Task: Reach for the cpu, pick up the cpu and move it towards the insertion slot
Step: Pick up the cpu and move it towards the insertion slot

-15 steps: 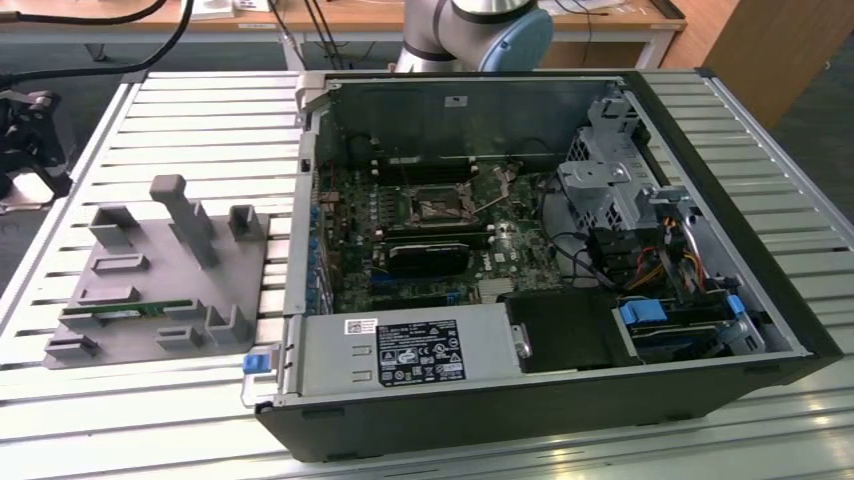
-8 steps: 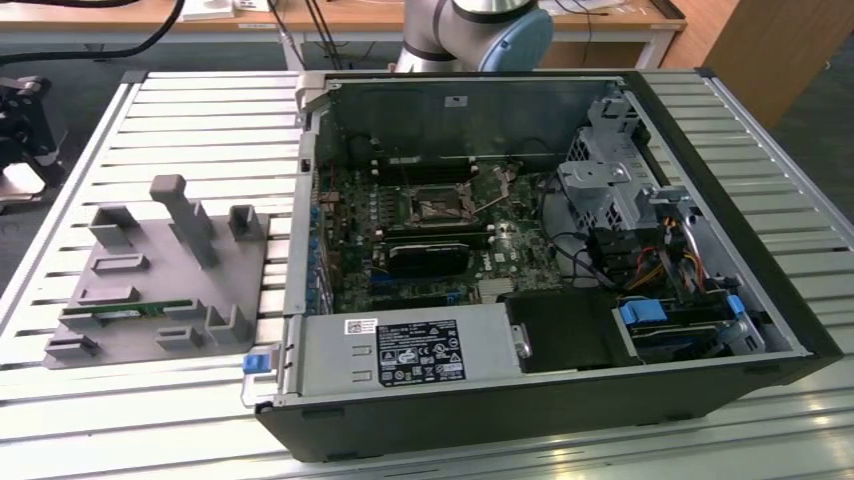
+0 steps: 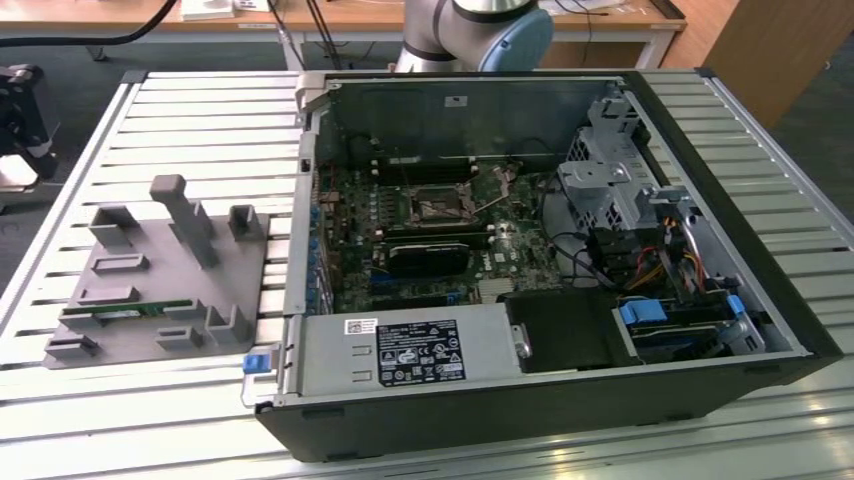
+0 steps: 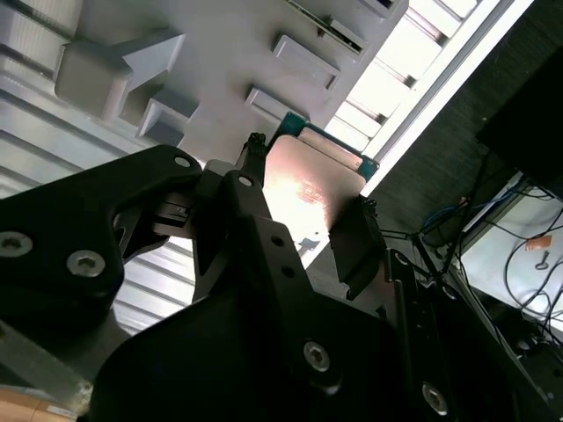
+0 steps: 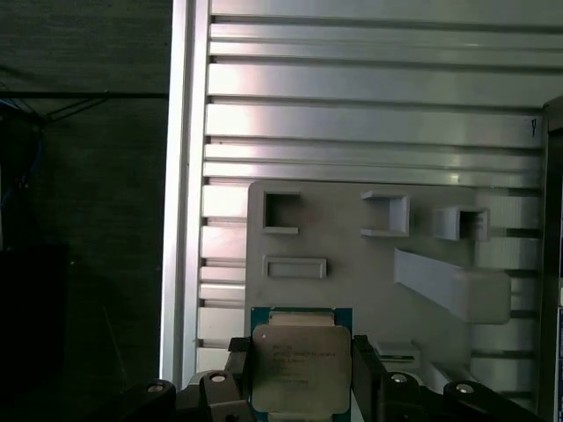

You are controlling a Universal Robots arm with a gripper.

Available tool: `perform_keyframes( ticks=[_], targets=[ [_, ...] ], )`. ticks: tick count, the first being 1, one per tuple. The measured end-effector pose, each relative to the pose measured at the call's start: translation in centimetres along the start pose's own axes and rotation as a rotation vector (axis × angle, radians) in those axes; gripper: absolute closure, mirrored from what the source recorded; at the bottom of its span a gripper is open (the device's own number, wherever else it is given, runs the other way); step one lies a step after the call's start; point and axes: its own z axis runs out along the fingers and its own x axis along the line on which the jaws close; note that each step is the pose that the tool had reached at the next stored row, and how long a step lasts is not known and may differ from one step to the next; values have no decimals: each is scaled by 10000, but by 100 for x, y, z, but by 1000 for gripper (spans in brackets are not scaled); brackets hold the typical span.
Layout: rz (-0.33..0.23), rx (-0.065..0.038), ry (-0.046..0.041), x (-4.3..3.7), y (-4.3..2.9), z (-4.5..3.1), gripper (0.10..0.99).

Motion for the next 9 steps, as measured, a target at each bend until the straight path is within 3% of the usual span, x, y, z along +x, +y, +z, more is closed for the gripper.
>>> perform_keyframes(
  ticks=[9],
  targets=[
    [0,11,0,1,5,-90,545]
  ],
)
